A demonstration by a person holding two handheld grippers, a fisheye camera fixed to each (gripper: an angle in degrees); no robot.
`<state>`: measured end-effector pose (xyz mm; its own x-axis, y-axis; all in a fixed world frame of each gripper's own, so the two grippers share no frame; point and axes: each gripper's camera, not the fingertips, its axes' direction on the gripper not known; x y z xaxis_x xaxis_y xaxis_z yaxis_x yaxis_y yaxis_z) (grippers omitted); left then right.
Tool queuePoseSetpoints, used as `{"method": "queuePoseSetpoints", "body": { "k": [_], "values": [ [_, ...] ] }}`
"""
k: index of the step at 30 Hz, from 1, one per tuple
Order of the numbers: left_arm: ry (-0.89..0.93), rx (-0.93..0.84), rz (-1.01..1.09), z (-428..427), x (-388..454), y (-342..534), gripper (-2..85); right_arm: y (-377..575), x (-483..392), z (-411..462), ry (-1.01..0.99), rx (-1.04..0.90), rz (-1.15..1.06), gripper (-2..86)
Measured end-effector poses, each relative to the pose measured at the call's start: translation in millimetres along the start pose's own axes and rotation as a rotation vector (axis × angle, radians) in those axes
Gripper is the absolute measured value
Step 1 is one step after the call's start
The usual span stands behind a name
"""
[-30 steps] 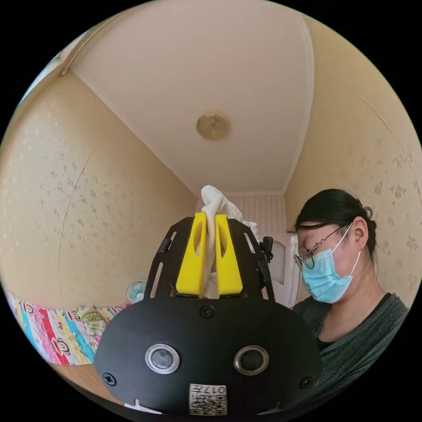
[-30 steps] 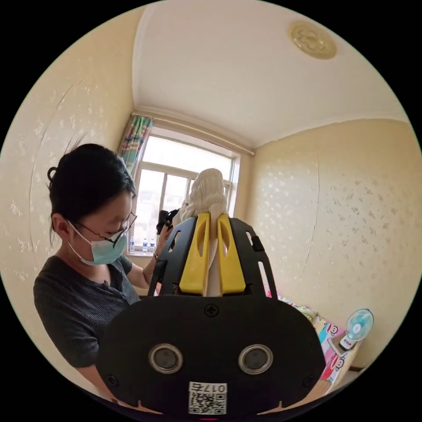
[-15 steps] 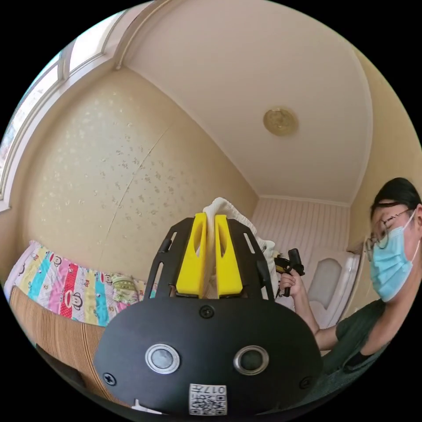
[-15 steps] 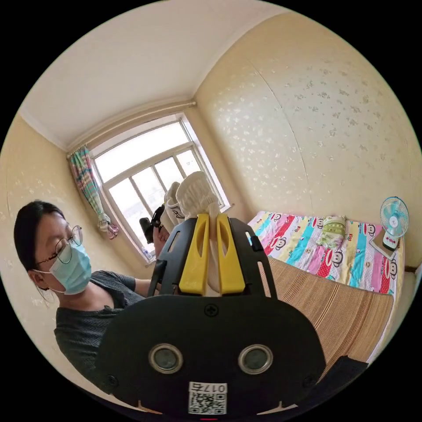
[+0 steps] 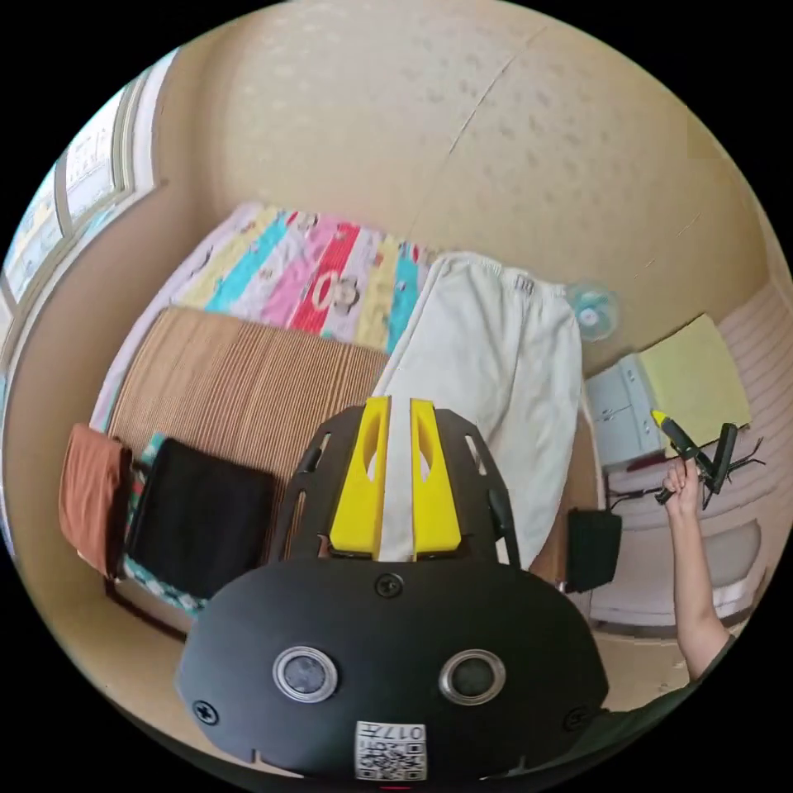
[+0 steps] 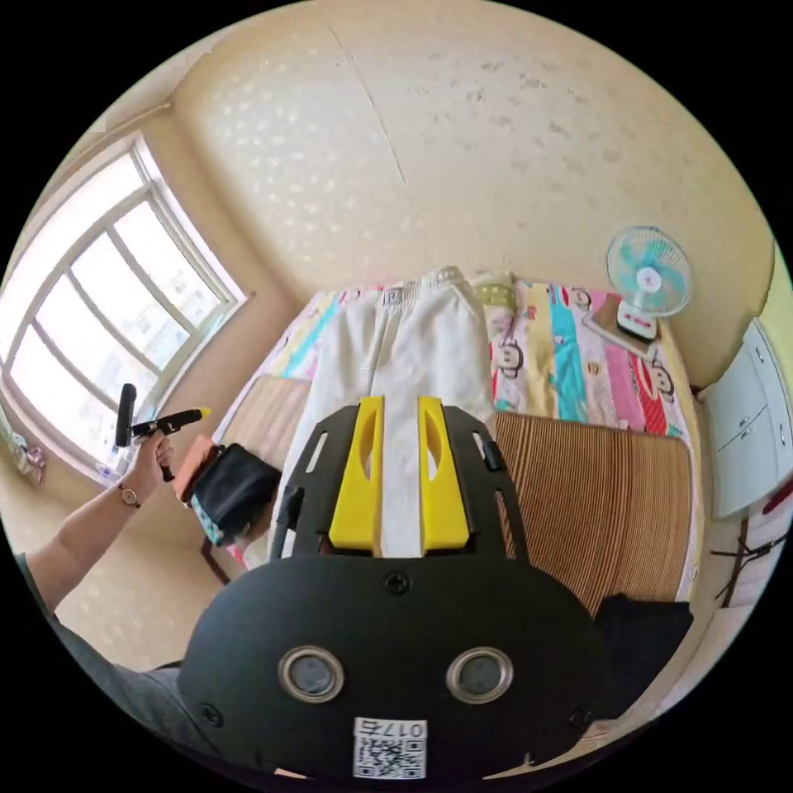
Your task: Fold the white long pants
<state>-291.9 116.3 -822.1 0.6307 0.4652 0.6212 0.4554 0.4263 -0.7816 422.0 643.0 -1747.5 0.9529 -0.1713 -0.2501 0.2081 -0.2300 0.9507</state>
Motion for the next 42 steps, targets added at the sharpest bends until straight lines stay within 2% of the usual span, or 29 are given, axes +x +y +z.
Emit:
{"method": "queuePoseSetpoints", "body": {
  "k": [1, 2, 4, 7, 12, 17, 21, 26, 29, 30, 31, 33, 34, 36, 38, 40, 42],
  "values": [
    [-0.014, -0.123, -0.044, 48, -25, 31, 5.2, 46, 35, 56, -0.007, -0.202, 0.058, 6.5],
    [-0.016, -0.171, -0.065, 68, -36, 46, 5.2, 98, 69, 102, -0.018, -0.382, 0.130, 6.3],
    [-0.033, -0.327, -0.141, 124, -72, 94, 5.5, 179, 109, 146, -0.036, -0.588, 0.222, 6.3],
    [-0.053, -0.405, -0.209, 150, -112, 124, 6.5, 274, 147, 165, -0.089, -0.791, 0.314, 6.3],
    [-0.187, -0.455, -0.286, 147, -183, 129, 9.3, 327, 155, 151, -0.260, -0.910, 0.272, 6.5],
    [-0.287, -0.449, -0.230, 128, -231, 96, 11.1, 330, 139, 145, -0.424, -0.964, 0.218, 6.9],
    [-0.204, -0.409, -0.138, 120, -259, 47, 9.6, 326, 119, 155, -0.498, -1.014, 0.199, 8.1],
    [-0.090, -0.513, -0.151, 145, -288, 7, 5.2, 325, 74, 176, -0.604, -1.095, 0.178, 10.4],
    [0.133, -0.624, -0.089, 149, -296, -9, 2.2, 326, 62, 178, -0.603, -1.111, 0.244, 11.2],
    [0.356, -0.718, -0.002, 153, -292, -7, 1.3, 327, 61, 176, -0.604, -1.106, 0.268, 11.4],
    [0.603, -0.727, 0.075, 145, -288, -3, 0.5, 328, 62, 172, -0.613, -1.089, 0.319, 11.8],
    [0.875, -0.637, 0.101, 120, -298, 1, -0.1, 330, 67, 163, -0.610, -1.062, 0.386, 12.9],
    [0.971, -0.584, 0.042, 110, -317, 4, -0.3, 332, 73, 156, -0.574, -1.056, 0.416, 13.8],
    [0.976, -0.490, -0.112, 103, -356, 11, -0.5, 337, 81, 148, -0.515, -1.066, 0.426, 13.8],
    [0.872, -0.405, -0.331, 101, -401, 26, -0.6, 344, 94, 138, -0.503, -1.081, 0.436, 11.2],
    [0.766, -0.293, -0.707, 97, -459, 51, -0.8, 350, 101, 128, -0.530, -1.092, 0.448, 9.0],
    [0.650, -0.273, -0.948, 88, -488, 71, -0.9, 352, 106, 112, -0.515, -1.093, 0.444, 8.8]
  ]
}}
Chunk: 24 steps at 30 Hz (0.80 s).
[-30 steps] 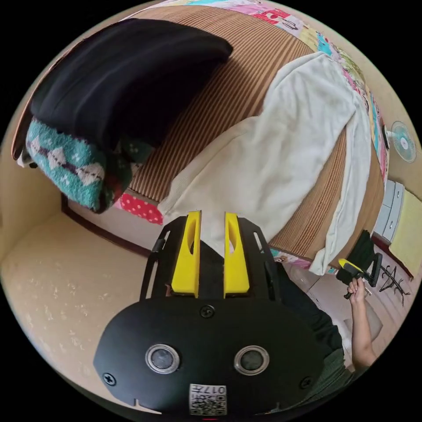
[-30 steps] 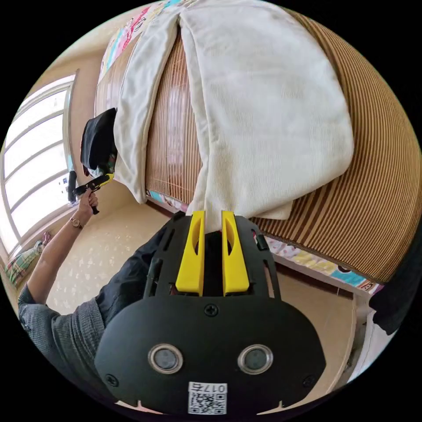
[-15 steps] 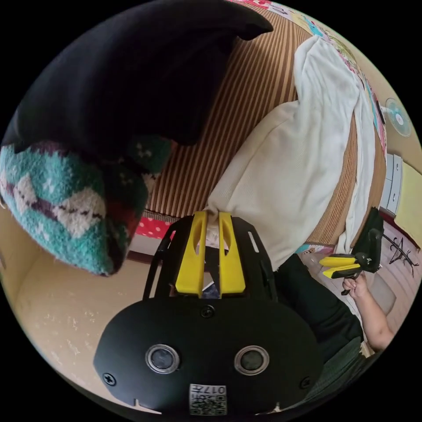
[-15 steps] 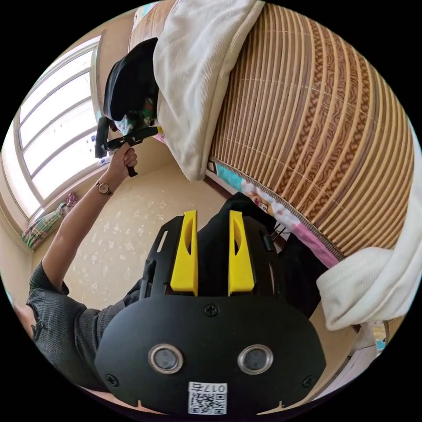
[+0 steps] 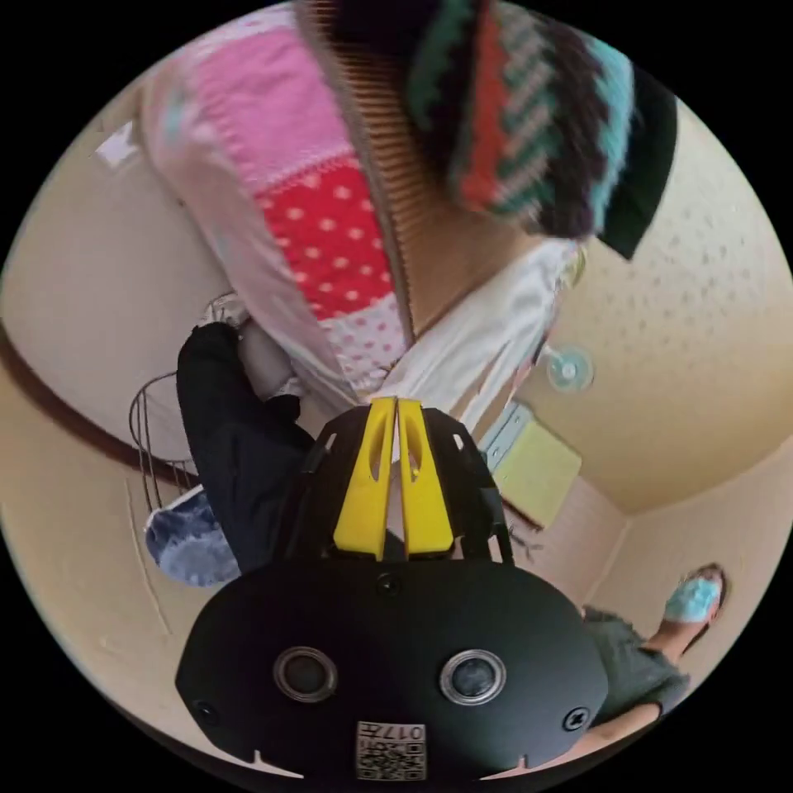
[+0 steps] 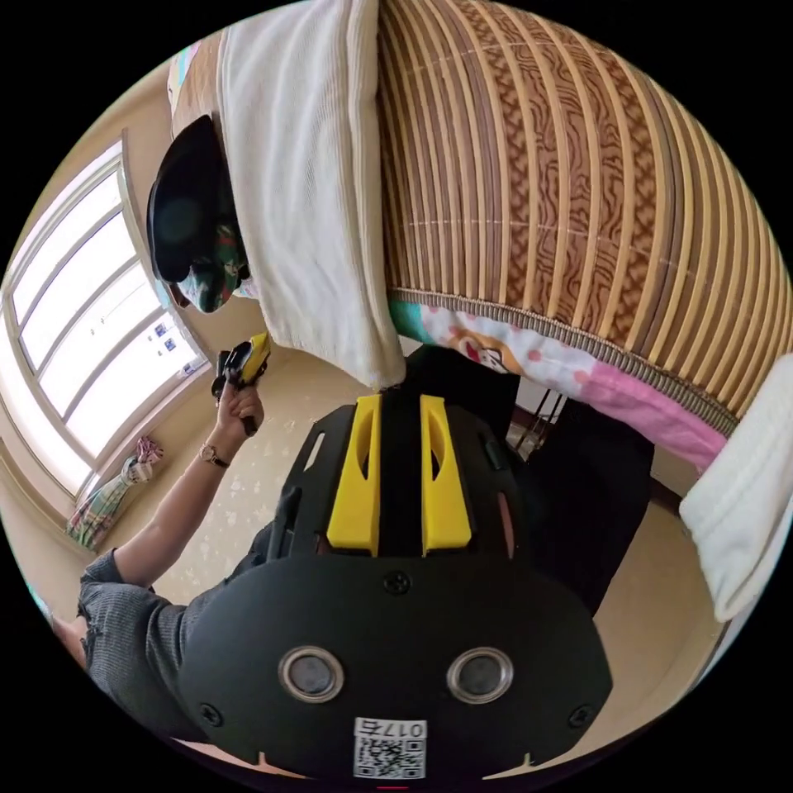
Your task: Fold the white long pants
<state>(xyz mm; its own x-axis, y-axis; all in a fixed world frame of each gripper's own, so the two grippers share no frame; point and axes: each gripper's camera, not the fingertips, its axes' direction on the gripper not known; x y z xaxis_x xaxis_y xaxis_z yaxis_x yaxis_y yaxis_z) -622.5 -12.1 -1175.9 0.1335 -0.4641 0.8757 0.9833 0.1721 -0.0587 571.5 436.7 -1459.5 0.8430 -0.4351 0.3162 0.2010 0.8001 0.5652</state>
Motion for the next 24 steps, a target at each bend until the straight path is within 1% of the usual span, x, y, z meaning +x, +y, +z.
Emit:
{"method": "queuePoseSetpoints", "body": {
  "k": [1, 2, 4, 5, 6, 7, 8, 10, 11, 12, 13, 14, 15, 16, 17, 19, 21, 24],
  "values": [
    [-0.030, 0.057, -0.078, -14, -8, 2, -0.9, 11, 0, -6, 0.027, 0.002, -0.001, 9.1],
    [-0.040, 0.071, -0.097, -20, -9, 2, -0.9, 23, -1, -12, 0.054, 0.000, -0.008, 9.3],
    [-0.106, 0.040, -0.104, -31, -3, 1, -0.9, 45, -3, -27, 0.112, 0.025, -0.019, 9.4],
    [-0.139, 0.023, -0.091, -32, 2, 1, -0.9, 63, -5, -41, 0.166, 0.076, -0.016, 9.3],
    [-0.219, -0.014, -0.042, -32, 17, 1, -0.8, 72, -6, -49, 0.200, 0.112, -0.010, 9.2],
    [-0.308, -0.063, 0.027, -27, 34, 2, -0.7, 93, -10, -67, 0.277, 0.196, 0.001, 9.0],
    [-0.359, -0.090, 0.065, -23, 43, 3, -0.5, 115, -14, -85, 0.369, 0.287, 0.015, 8.9],
    [-0.559, -0.177, 0.255, 4, 90, 13, 0.2, 145, -17, -110, 0.494, 0.410, 0.059, 8.8],
    [-0.595, -0.198, 0.312, 14, 102, 17, 0.4, 161, -15, -123, 0.516, 0.459, 0.080, 8.1],
    [-0.639, -0.249, 0.425, 38, 127, 26, 1.4, 168, -12, -128, 0.506, 0.475, 0.089, 7.7],
    [-0.630, -0.333, 0.528, 69, 150, 35, 2.9, 181, -3, -138, 0.456, 0.495, 0.107, 7.1],
    [-0.601, -0.395, 0.569, 87, 159, 39, 4.0, 194, 10, -147, 0.393, 0.513, 0.151, 7.0],
    [-0.540, -0.532, 0.625, 126, 176, 47, 6.0, 200, 17, -151, 0.364, 0.521, 0.182, 7.2],
    [-0.538, -0.618, 0.663, 162, 192, 56, 8.1, 215, 31, -157, 0.312, 0.546, 0.239, 7.6],
    [-0.555, -0.647, 0.693, 180, 201, 62, 8.7, 229, 45, -161, 0.262, 0.563, 0.286, 8.0],
    [-0.655, -0.719, 0.841, 248, 240, 91, 10.8, 251, 66, -165, 0.170, 0.568, 0.332, 7.8],
    [-0.684, -0.724, 0.906, 292, 268, 109, 13.1, 273, 87, -167, 0.074, 0.573, 0.367, 7.7],
    [-0.670, -0.696, 0.954, 359, 307, 130, 15.9, 312, 118, -169, -0.058, 0.572, 0.409, 7.7]
  ]
}}
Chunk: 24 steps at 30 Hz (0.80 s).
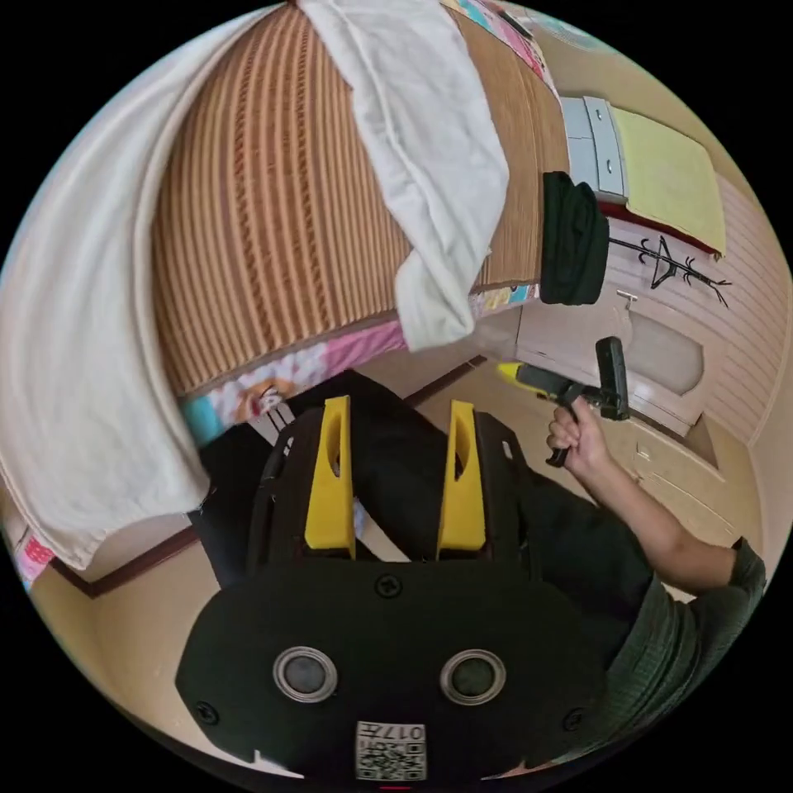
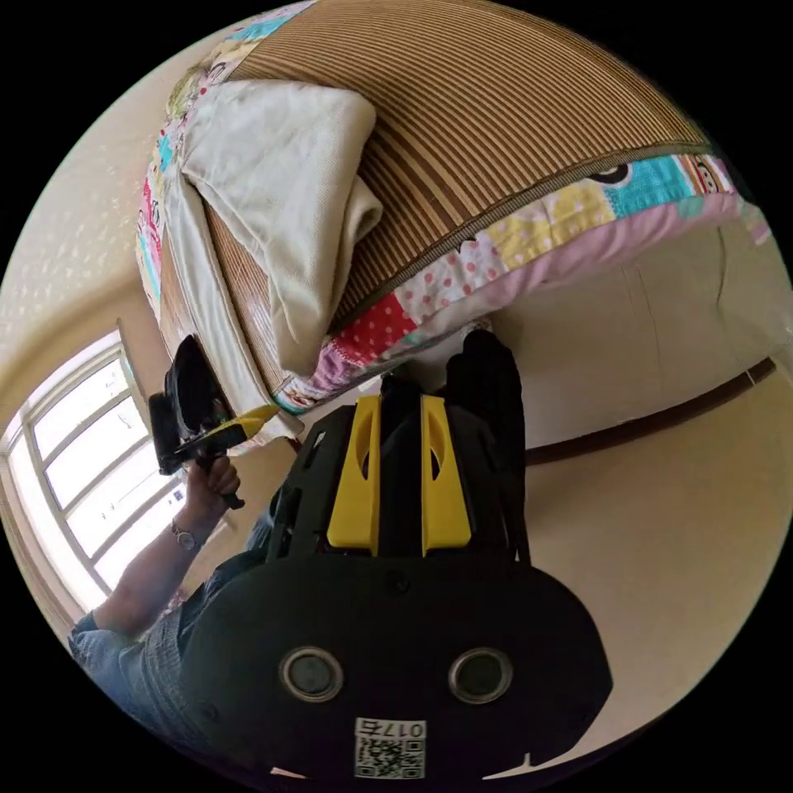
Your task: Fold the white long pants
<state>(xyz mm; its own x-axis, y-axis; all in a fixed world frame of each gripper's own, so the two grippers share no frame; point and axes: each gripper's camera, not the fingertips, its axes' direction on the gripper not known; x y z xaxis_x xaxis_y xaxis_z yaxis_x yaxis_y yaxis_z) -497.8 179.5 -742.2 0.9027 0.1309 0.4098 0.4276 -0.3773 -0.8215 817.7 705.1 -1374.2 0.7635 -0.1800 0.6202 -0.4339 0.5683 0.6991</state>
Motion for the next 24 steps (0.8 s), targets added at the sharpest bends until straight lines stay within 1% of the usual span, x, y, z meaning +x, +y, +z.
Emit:
{"method": "queuePoseSetpoints", "body": {
  "k": [2, 3, 4, 5, 6, 8, 9, 10, 11, 12, 13, 14, 15, 16, 17, 18, 19, 22, 24],
  "values": [
    [-0.039, -0.007, -0.016, 13, 20, -34, 15.8, 14, 31, -13, -0.082, -0.021, 0.067, 7.7],
    [-0.063, -0.042, -0.048, 25, 28, -54, 15.5, 18, 38, -16, -0.100, -0.020, 0.084, 7.7],
    [-0.102, -0.111, -0.102, 39, 31, -70, 12.6, 25, 51, -22, -0.133, -0.019, 0.118, 7.6],
    [-0.122, -0.145, -0.123, 44, 32, -76, 11.2, 32, 62, -28, -0.159, -0.021, 0.148, 7.6],
    [-0.095, -0.172, -0.117, 50, 35, -82, 7.9, 35, 67, -31, -0.172, -0.023, 0.161, 7.6],
    [0.135, -0.176, -0.087, 51, 35, -87, 5.6, 43, 83, -41, -0.219, -0.035, 0.183, 7.7],
    [0.437, -0.171, -0.067, 51, 30, -87, 5.2, 44, 86, -43, -0.227, -0.039, 0.184, 7.7],
    [0.800, -0.112, -0.033, 46, 24, -84, 5.1, 46, 93, -48, -0.237, -0.047, 0.185, 7.7],
    [0.984, -0.071, -0.020, 44, 20, -81, 5.1, 46, 100, -52, -0.245, -0.052, 0.189, 7.8],
    [1.273, 0.008, 0.007, 38, 12, -73, 5.0, 45, 103, -53, -0.251, -0.057, 0.194, 8.0],
    [1.353, 0.083, 0.030, 29, 2, -64, 5.0, 43, 112, -54, -0.274, -0.075, 0.210, 8.3],
    [1.313, 0.111, 0.033, 23, -3, -59, 5.0, 41, 121, -54, -0.304, -0.089, 0.234, 8.8],
    [1.127, 0.116, -0.004, 17, -14, -48, 5.0, 39, 125, -55, -0.316, -0.086, 0.247, 9.1],
    [0.902, 0.052, -0.121, 22, -28, -37, 5.1, 37, 131, -57, -0.338, -0.072, 0.271, 9.3],
    [0.801, 0.012, -0.208, 28, -37, -32, 5.1, 34, 137, -61, -0.361, -0.054, 0.292, 9.6],
    [0.661, -0.043, -0.403, 38, -59, -19, 5.2, 33, 139, -63, -0.374, -0.044, 0.302, 9.7],
    [0.585, -0.045, -0.543, 41, -74, -6, 5.2, 30, 142, -66, -0.403, -0.019, 0.324, 9.8],
    [0.522, 0.040, -0.701, 33, -87, 16, 6.1, 23, 135, -78, -0.471, 0.052, 0.324, 10.2],
    [0.485, 0.007, -0.766, 32, -86, 19, 6.2, 14, 117, -86, -0.479, 0.067, 0.249, 10.6]
  ]
}}
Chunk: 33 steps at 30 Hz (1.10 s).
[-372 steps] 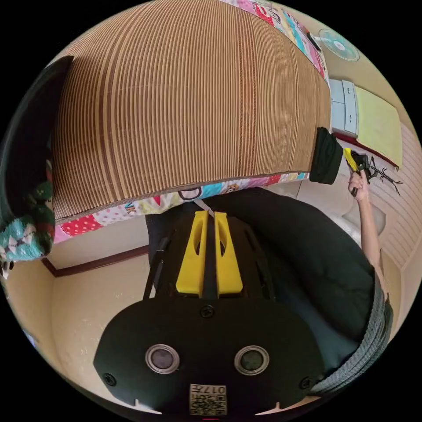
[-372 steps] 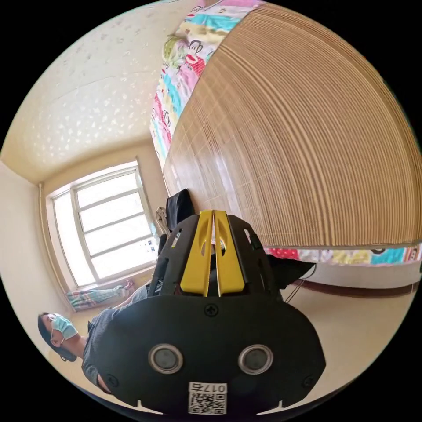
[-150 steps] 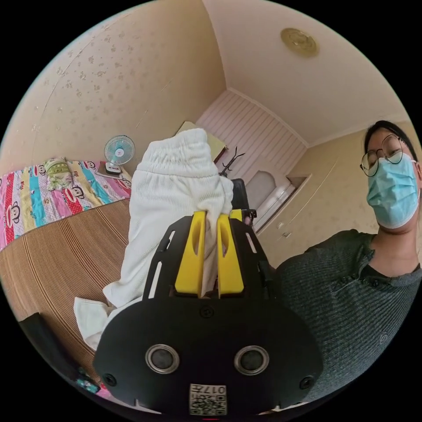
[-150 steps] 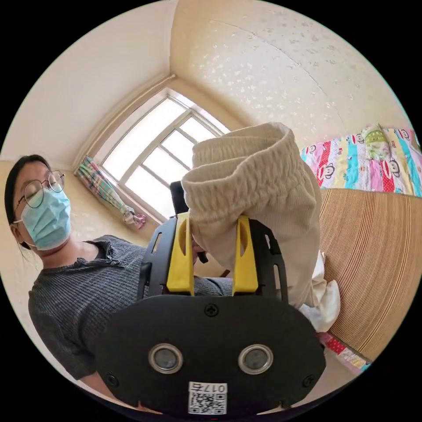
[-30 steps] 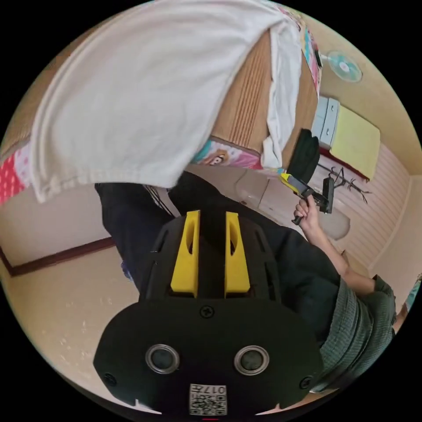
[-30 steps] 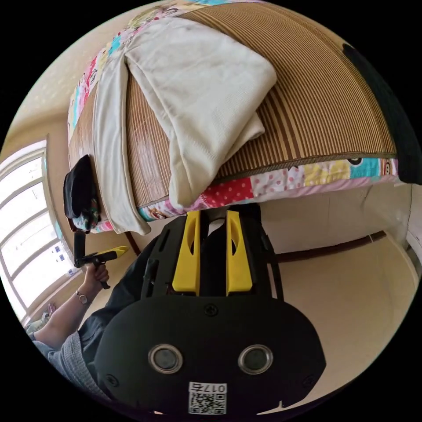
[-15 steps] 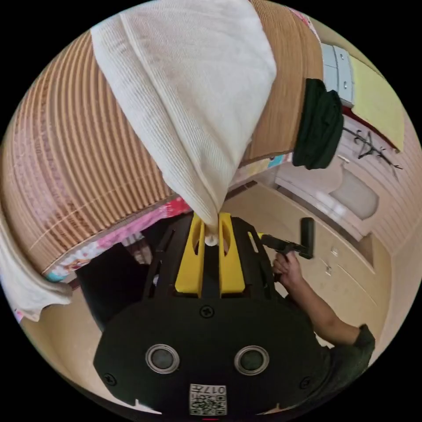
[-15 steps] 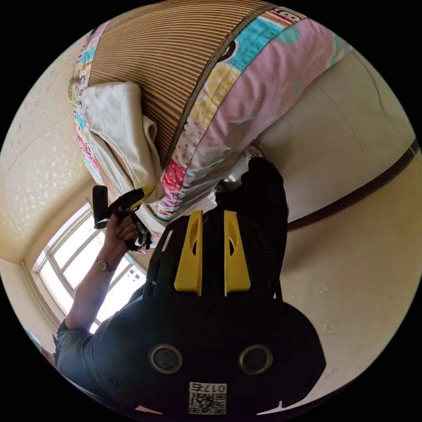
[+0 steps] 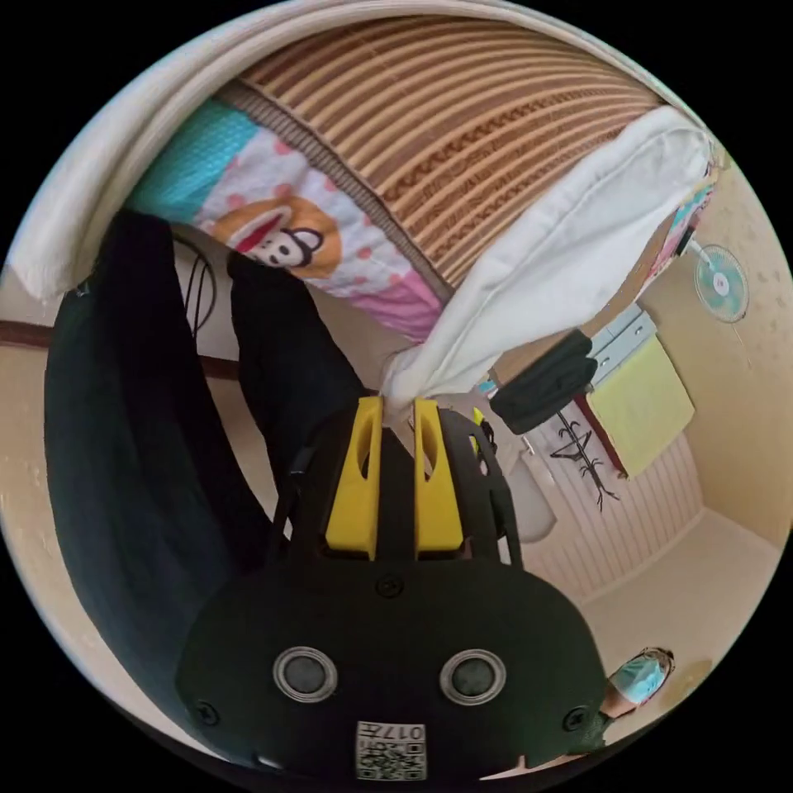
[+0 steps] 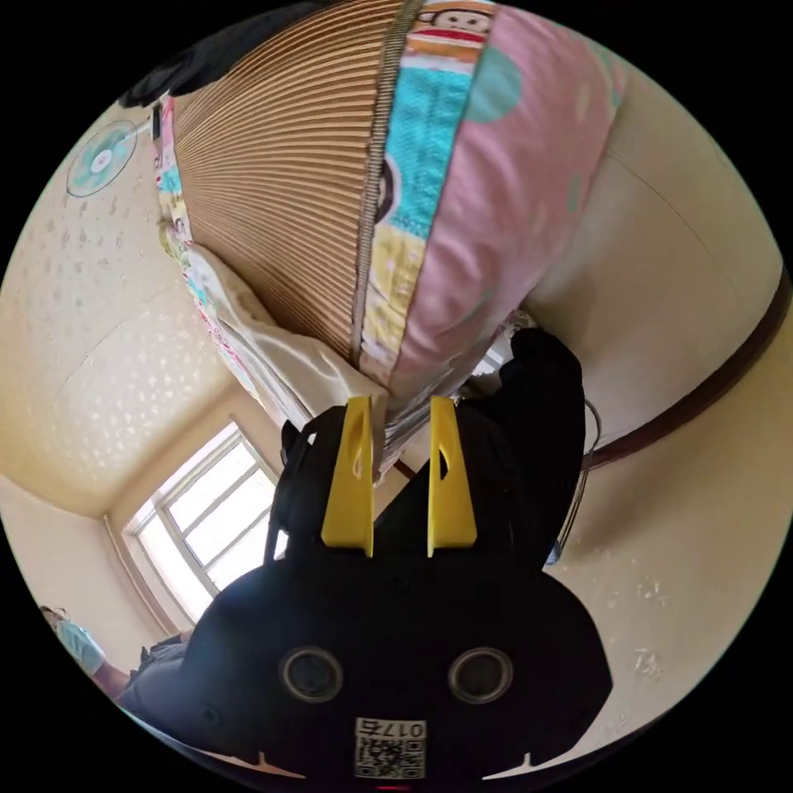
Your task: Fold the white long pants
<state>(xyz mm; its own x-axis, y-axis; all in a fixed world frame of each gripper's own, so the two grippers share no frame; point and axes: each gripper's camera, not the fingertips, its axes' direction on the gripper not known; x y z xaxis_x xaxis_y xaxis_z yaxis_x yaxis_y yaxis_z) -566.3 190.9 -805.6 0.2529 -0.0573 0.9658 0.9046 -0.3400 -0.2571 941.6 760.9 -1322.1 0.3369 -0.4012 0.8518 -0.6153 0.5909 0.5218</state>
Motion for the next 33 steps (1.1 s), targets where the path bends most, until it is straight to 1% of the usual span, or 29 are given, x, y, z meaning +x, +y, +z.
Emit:
{"method": "queuePoseSetpoints", "body": {
  "k": [2, 3, 4, 5, 7, 9, 11, 12, 13, 14, 15, 16, 17, 18, 19, 20, 21, 22, 23, 24, 25, 27, 29, 30, 31, 32, 33],
  "values": [
    [-0.092, -0.055, -0.021, 4, 6, -2, 6.1, -4, -36, 14, 0.070, -0.057, -0.139, 11.6],
    [-0.148, -0.109, 0.009, 7, 15, -6, 6.1, -5, -45, 18, 0.106, -0.074, -0.167, 12.0],
    [-0.208, -0.154, 0.048, 11, 24, -10, 6.0, -6, -61, 29, 0.189, -0.101, -0.218, 12.9],
    [-0.242, -0.170, 0.066, 12, 30, -11, 5.9, -8, -73, 40, 0.272, -0.118, -0.260, 13.8],
    [-0.349, -0.210, 0.122, 14, 49, -16, 5.7, -11, -84, 57, 0.353, -0.153, -0.311, 14.9],
    [-0.356, -0.222, 0.161, 15, 63, -18, 5.7, -16, -86, 75, 0.374, -0.223, -0.340, 13.9],
    [-0.323, -0.216, 0.196, 12, 76, -19, 5.7, -15, -86, 90, 0.365, -0.311, -0.367, 7.0],
    [-0.273, -0.211, 0.227, 11, 84, -19, 5.6, -13, -87, 90, 0.369, -0.315, -0.379, 6.2],
    [-0.180, -0.219, 0.273, 12, 90, -19, 5.6, -6, -89, 84, 0.342, -0.296, -0.403, 5.2],
    [-0.118, -0.231, 0.295, 13, 92, -20, 5.6, 1, -86, 72, 0.218, -0.273, -0.419, 4.5],
    [0.025, -0.268, 0.322, 17, 92, -22, 5.5, 5, -82, 66, 0.128, -0.270, -0.417, 4.2],
    [0.168, -0.302, 0.322, 22, 88, -24, 5.0, 10, -69, 56, -0.080, -0.288, -0.401, 3.6],
    [0.235, -0.312, 0.316, 24, 85, -25, 4.8, 15, -51, 49, -0.262, -0.316, -0.375, 3.0],
    [0.342, -0.318, 0.301, 28, 78, -26, 2.0, 17, -41, 45, -0.292, -0.315, -0.354, 2.8],
    [0.385, -0.300, 0.293, 30, 71, -26, 0.2, 24, -20, 33, -0.189, -0.250, -0.282, 2.3],
    [0.375, -0.284, 0.289, 31, 69, -25, -0.1, 29, -2, 17, -0.021, -0.133, -0.163, 1.8],
    [0.302, -0.247, 0.280, 31, 65, -22, -0.4, 31, 6, 10, 0.022, -0.082, -0.099, 1.5],
    [0.183, -0.210, 0.278, 33, 65, -17, -0.6, 37, 15, -3, 0.088, -0.005, 0.012, 1.2],
    [0.123, -0.192, 0.282, 34, 67, -14, -0.6, 42, 10, -12, 0.080, 0.042, -0.011, 1.0],
    [0.027, -0.170, 0.314, 38, 73, -7, -0.5, 44, 5, -14, 0.062, 0.047, -0.046, 1.0],
    [-0.037, -0.172, 0.369, 46, 81, -1, -0.1, 46, -7, -14, 0.056, 0.026, -0.114, 1.0],
    [-0.117, -0.199, 0.440, 62, 91, 6, 1.3, 50, -31, -8, 0.150, -0.019, -0.222, 1.4],
    [-0.213, -0.226, 0.474, 80, 96, 9, 4.3, 48, -58, 9, 0.365, -0.094, -0.343, 3.1],
    [-0.290, -0.240, 0.482, 91, 96, 9, 5.7, 45, -63, 14, 0.410, -0.114, -0.366, 3.8],
    [-0.378, -0.253, 0.484, 103, 95, 8, 6.3, 39, -70, 25, 0.479, -0.151, -0.402, 6.7],
    [-0.422, -0.264, 0.484, 109, 94, 7, 6.4, 30, -73, 35, 0.517, -0.173, -0.427, 11.1],
    [-0.508, -0.293, 0.482, 122, 91, 4, 6.4, 25, -74, 40, 0.525, -0.190, -0.436, 12.2]
  ]
}}
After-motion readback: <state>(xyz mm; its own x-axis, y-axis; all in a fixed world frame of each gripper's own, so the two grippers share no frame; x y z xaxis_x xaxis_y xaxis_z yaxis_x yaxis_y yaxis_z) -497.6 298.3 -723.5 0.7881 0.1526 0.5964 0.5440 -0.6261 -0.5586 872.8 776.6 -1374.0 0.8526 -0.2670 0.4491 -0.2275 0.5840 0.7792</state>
